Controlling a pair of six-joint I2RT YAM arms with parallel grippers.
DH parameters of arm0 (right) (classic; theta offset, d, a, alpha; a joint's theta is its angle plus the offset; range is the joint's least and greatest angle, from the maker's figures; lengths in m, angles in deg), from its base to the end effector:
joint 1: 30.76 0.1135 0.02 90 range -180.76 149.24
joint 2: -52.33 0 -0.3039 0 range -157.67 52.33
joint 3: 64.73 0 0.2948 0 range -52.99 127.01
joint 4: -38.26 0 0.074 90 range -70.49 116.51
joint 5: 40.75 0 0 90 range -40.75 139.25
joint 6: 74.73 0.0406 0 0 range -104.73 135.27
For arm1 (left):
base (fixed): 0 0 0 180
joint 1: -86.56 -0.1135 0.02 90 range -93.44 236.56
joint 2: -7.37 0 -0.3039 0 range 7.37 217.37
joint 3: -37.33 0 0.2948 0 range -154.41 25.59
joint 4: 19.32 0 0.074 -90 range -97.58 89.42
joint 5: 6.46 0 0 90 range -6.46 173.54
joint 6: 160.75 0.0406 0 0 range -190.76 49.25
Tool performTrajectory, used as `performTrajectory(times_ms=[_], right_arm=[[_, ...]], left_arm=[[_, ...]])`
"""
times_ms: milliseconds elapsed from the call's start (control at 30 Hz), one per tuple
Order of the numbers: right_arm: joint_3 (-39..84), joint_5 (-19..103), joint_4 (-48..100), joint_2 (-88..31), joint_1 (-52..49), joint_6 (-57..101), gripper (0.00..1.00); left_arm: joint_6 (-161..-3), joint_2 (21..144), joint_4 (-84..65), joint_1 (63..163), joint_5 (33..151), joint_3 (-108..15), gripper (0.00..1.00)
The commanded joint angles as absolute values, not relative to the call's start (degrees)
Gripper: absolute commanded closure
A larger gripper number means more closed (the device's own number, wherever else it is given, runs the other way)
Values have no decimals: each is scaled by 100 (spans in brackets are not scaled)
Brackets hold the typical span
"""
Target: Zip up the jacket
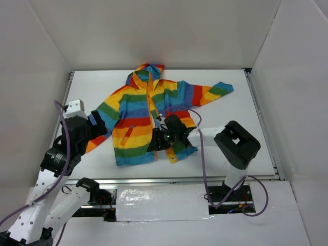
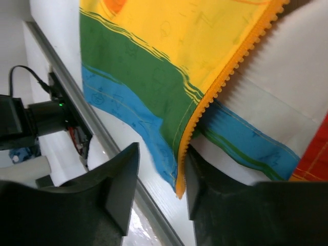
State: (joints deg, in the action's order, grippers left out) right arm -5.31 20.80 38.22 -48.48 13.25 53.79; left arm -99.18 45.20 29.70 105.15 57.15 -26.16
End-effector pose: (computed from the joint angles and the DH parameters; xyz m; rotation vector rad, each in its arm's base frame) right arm 0.2602 0.2782 0.1445 -0.4111 2.5189 1.2378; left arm 0.1451 -0.0298 0.3838 -0.4577 1.8801 -0.0903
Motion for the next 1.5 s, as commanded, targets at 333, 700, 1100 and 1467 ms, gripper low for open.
performTrajectory(times_ms=[333, 700, 1100, 1467], right_arm=[[-544, 1717, 4743, -4989, 1380, 5763, 100], [-1818, 1383, 7815, -4303, 1398, 7300, 100], [-2100, 1418, 9655, -4646, 1565, 8198, 100], [-1924, 1497, 9172, -4566, 1705, 8039, 100]], left_arm=[[-10159, 4587, 2863, 10484, 6672, -2627, 1], [-12665, 4323, -490, 10597, 11401, 255, 4], [-13351, 4121, -2068, 11011, 11606, 1398, 14], [-13316, 4245, -2806, 11020, 11580, 1855, 33]])
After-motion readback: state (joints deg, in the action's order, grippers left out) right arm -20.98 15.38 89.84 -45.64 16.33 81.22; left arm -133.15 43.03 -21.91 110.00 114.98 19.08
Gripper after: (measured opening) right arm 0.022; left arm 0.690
